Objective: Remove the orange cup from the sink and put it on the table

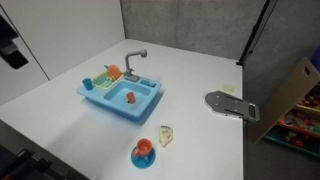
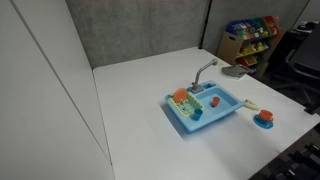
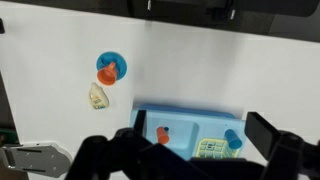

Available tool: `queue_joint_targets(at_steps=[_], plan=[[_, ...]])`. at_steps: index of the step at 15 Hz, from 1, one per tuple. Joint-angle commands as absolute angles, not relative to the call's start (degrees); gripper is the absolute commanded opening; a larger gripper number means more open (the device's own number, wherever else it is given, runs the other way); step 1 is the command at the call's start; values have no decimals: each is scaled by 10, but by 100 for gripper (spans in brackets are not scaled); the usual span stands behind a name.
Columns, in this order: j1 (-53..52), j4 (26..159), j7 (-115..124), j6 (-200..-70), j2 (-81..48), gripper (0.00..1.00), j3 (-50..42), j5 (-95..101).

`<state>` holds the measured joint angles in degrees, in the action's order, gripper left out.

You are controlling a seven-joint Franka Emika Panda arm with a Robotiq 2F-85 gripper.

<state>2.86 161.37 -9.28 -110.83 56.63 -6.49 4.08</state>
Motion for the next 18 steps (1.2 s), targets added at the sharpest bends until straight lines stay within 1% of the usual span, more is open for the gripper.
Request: queue_joint_targets(at_steps=[1, 8, 14, 18], plan=[[28, 1612, -92, -1107, 565, 100, -65, 41], [28, 1612, -92, -1107, 565, 100, -65, 41], [18, 1570, -79, -1095, 538, 100, -55, 30], [21, 1532, -48, -1072, 509, 100, -30, 34]])
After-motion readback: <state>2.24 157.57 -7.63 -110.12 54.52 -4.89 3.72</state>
